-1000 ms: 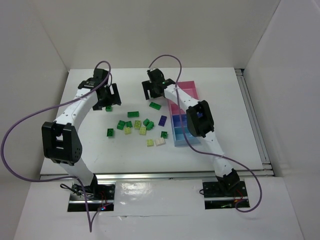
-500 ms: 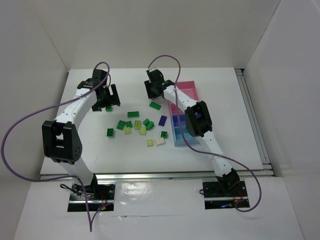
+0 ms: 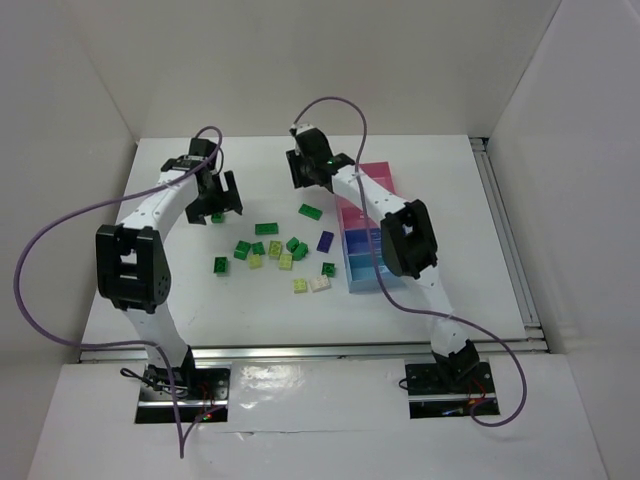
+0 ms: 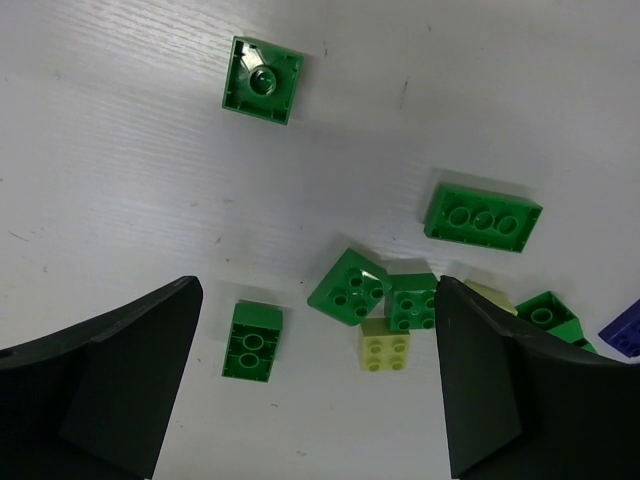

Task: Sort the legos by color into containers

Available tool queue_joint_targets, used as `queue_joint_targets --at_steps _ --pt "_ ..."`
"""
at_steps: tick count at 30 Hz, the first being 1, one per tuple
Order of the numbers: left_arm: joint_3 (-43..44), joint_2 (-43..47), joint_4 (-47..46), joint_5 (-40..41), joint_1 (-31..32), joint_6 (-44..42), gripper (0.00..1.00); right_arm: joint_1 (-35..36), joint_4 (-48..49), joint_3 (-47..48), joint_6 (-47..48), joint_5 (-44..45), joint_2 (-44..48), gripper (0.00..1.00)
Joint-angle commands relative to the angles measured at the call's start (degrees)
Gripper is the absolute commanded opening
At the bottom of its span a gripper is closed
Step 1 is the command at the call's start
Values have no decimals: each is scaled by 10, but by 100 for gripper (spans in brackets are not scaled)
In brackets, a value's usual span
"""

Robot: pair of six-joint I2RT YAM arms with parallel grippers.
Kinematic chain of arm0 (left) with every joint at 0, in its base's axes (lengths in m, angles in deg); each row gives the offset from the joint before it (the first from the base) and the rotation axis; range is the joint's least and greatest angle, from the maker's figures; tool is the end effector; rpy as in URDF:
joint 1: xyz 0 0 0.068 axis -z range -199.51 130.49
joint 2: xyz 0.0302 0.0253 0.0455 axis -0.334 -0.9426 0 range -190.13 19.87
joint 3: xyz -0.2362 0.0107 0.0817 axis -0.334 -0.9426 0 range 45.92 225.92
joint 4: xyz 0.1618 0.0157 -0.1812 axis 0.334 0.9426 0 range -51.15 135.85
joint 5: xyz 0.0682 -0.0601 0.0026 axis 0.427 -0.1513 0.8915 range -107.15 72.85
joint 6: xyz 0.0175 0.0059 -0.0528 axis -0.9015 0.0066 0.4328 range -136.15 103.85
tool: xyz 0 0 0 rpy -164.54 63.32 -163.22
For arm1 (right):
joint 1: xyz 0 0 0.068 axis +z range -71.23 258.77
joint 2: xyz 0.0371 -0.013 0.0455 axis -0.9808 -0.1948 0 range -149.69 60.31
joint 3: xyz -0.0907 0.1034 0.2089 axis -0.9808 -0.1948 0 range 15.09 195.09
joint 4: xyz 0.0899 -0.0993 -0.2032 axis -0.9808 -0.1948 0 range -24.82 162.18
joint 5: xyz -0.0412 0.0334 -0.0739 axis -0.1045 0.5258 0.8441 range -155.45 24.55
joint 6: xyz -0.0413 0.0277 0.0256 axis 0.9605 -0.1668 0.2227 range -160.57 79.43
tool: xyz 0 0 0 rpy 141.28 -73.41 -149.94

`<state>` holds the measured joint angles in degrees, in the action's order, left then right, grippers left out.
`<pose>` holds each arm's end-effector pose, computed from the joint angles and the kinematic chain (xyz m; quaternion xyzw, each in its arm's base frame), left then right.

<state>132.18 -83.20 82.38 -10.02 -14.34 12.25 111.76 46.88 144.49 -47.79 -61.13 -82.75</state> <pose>0.3623 -0.0279 0.2424 -0.2098 0.9418 -0.0162 0.2620 0.4487 0.2878 0.1923 -0.1853 0.8827 0.1160 0.4160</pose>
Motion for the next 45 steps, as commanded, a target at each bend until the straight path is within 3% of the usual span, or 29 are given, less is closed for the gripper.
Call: queue_joint_targets --at_steps 1,5,9,20,23,24,25,27,34,40,44,45 --pt "31 -19 15 -19 -6 -21 100 4 53 -47 -10 29 144 39" --pt "44 -42 27 -12 -6 -27 100 -30 59 -181 -47 84 233 39" --pt "44 -56 27 -6 -11 -27 100 -80 53 -266 -82 84 284 39" --pt "90 -121 46 -5 -24 -10 100 -122 26 -255 -83 69 244 40" --pt "114 -151 59 -5 -31 -5 99 -127 -1 -214 -83 54 213 56" --pt "123 -151 59 -5 -38 -5 98 -127 -10 -203 -83 54 198 78" --pt "133 -158 59 -5 -38 -5 98 -127 -17 -182 -83 48 198 88" --pt "145 -171 59 -5 -45 -5 96 -122 -24 -177 -83 58 191 96" --pt "213 -233 59 -16 -61 -5 84 -105 -12 -209 -78 56 257 97" --pt "207 -253 59 -22 -61 -5 73 -93 -12 -265 -78 76 319 97" --pt "186 -253 39 -22 -61 -5 54 -93 -12 -288 -83 82 340 96" --pt "180 -253 32 -22 -56 -5 42 -93 -17 -294 -83 83 340 96"
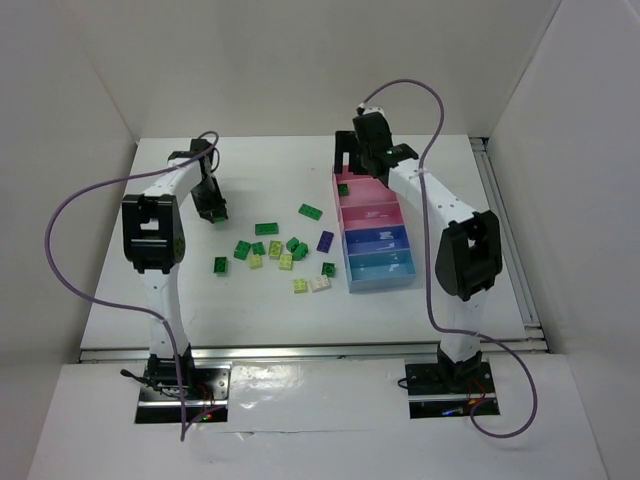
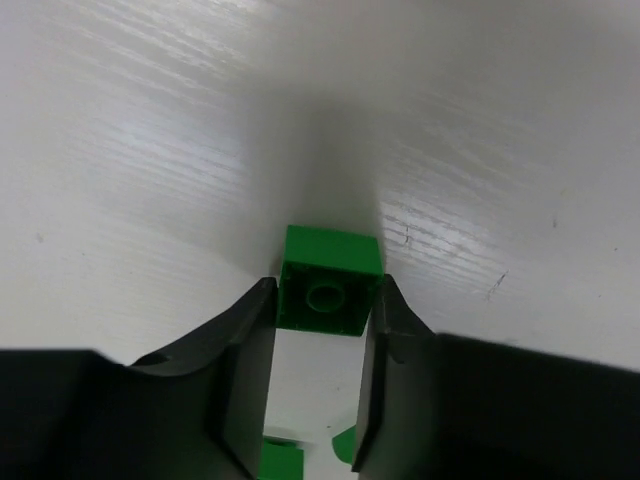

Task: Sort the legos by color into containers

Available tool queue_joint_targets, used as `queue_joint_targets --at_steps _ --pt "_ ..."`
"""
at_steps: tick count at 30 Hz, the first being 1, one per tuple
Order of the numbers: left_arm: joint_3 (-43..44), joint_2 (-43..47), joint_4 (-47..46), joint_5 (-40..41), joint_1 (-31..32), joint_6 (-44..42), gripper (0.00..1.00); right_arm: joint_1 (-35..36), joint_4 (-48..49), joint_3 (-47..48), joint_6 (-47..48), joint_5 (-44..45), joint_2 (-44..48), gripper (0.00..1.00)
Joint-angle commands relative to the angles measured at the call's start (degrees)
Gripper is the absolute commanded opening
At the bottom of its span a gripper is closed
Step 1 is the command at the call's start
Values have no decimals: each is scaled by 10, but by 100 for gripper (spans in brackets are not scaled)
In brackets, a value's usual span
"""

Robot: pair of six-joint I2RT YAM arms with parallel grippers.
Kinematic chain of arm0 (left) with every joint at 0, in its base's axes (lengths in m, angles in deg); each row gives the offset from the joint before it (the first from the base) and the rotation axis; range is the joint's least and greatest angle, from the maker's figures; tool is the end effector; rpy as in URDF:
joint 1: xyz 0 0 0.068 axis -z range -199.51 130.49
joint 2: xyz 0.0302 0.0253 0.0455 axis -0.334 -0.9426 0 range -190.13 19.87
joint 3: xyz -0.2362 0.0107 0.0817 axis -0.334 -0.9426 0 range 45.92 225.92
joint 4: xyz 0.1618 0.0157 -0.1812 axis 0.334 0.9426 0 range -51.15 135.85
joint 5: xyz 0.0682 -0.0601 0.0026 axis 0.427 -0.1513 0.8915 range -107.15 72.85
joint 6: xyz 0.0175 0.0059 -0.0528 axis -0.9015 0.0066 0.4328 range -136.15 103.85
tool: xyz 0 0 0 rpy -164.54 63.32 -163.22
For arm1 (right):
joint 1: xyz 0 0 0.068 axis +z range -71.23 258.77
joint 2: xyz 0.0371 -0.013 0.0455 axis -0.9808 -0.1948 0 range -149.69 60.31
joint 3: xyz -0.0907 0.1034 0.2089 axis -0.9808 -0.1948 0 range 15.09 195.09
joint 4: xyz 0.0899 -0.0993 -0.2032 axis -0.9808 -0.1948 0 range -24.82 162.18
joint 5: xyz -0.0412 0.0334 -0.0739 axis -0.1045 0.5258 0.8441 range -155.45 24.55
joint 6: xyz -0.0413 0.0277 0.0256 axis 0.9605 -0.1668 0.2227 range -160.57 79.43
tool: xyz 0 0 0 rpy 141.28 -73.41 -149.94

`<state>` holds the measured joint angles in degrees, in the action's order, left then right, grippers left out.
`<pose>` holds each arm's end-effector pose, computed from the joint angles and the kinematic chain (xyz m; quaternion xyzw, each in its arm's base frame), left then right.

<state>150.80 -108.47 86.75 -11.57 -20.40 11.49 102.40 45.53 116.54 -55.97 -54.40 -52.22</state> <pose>0.4359 0.0106 0.1609 -0.2505 0.9533 0.0093 0.1686 0.4002 0.1670 0.2826 -0.0219 0.8943 0.0650 0.4421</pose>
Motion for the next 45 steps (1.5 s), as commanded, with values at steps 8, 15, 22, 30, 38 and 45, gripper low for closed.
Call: queue_joint_targets --at_steps 8,15,22,30,38,45 --pt "12 29 10 -49 27 3 14 6 -3 -82 -7 51 107 95" --pt "105 67 -4 -143 136 9 14 -5 20 -194 -24 96 230 95" --pt "250 -15 -40 -247 216 51 17 -11 -2 -247 -58 143 307 96" --pt "245 -70 -249 -398 241 171 20 -11 -11 -312 -81 156 381 96" --pt "337 -161 -291 -422 255 248 60 -22 -32 -312 -81 156 386 96" --pt "313 -94 -273 -422 255 212 99 -13 -2 -312 -54 85 364 96"
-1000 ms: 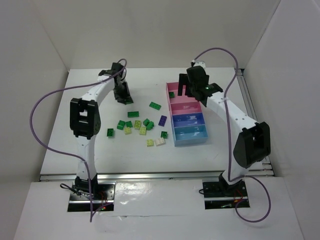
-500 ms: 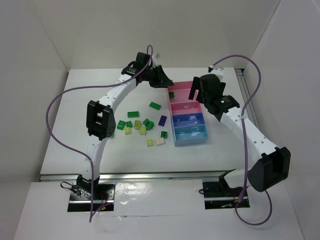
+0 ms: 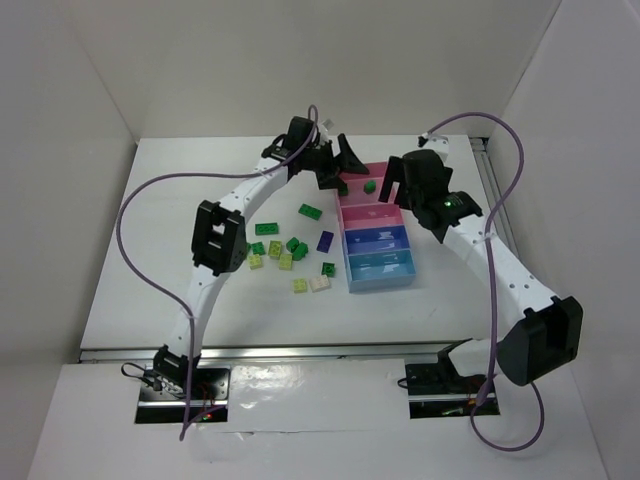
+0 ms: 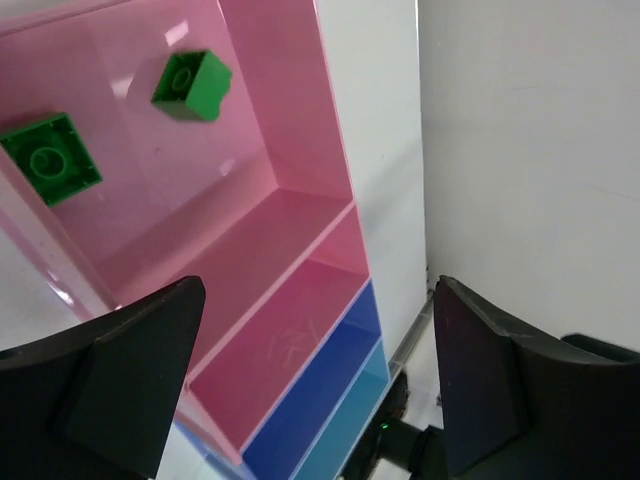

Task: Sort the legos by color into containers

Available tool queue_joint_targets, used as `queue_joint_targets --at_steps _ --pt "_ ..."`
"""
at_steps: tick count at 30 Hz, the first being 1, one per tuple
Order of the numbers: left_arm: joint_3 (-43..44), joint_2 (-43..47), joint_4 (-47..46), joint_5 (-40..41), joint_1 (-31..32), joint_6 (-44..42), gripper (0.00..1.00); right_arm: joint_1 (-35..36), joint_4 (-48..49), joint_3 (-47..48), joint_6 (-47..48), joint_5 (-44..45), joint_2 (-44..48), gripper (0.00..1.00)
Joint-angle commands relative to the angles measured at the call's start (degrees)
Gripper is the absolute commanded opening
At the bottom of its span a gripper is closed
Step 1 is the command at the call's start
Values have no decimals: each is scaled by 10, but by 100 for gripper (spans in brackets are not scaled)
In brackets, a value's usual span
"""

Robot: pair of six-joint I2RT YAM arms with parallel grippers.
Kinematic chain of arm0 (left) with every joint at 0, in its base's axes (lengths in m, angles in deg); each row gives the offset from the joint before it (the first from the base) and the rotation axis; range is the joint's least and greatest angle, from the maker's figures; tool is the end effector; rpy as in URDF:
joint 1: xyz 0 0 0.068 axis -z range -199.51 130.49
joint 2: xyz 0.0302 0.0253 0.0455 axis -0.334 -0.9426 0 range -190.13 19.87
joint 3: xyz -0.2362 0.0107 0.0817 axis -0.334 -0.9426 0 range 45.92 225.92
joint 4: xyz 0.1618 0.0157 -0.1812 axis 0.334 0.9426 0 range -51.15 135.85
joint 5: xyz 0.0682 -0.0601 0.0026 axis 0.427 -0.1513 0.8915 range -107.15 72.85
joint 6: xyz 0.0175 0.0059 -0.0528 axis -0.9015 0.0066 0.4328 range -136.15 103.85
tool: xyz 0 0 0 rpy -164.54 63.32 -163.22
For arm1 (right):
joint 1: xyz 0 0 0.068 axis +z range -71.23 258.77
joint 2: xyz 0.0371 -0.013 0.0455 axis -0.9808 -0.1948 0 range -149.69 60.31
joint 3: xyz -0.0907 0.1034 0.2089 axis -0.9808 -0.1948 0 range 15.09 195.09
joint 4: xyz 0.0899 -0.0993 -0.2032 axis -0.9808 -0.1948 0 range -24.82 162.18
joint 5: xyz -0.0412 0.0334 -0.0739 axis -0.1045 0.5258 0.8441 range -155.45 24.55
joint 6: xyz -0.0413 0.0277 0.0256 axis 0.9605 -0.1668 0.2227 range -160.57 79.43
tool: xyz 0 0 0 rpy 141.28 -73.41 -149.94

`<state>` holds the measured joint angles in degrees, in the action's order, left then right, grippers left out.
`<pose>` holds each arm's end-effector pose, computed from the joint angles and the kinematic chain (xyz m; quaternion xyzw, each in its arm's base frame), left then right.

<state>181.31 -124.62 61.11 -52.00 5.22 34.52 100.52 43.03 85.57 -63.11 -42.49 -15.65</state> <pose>0.4798 -0.2452 0.2218 -0.0438 0.8435 -0.4923 0.2101 0.2676 0.0905 0.3227 0.0984 0.8671 0.0084 0.4882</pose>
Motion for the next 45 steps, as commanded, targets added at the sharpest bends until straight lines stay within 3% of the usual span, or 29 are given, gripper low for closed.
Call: queue_joint_targets --at_steps 1,4,8,11,14,18,25,33,42,45 --pt "-19 87 -12 -10 -9 -29 97 14 31 7 25 -44 -19 95" --pt "-87 175 37 21 -41 -90 90 61 37 34 65 -73 -65 94" --pt "-209 290 113 121 -107 -153 88 133 50 104 173 -125 -141 94" --pt "-309 373 147 207 -171 -165 88 144 50 162 217 -163 -215 94" --pt "-388 430 147 226 -228 -170 88 139 50 233 223 -181 -296 95" --pt "-433 463 154 260 -253 -190 89 139 51 321 234 -237 -398 95" --pt "-452 462 172 248 -265 -202 89 139 34 460 242 -230 -559 96" --pt "-464 446 172 241 -265 -207 89 139 75 421 226 -212 -582 98" --pt "-458 434 172 211 -265 -207 89 133 101 354 210 -210 -589 92" --pt "-453 434 172 193 -270 -202 88 133 119 314 210 -210 -568 85"
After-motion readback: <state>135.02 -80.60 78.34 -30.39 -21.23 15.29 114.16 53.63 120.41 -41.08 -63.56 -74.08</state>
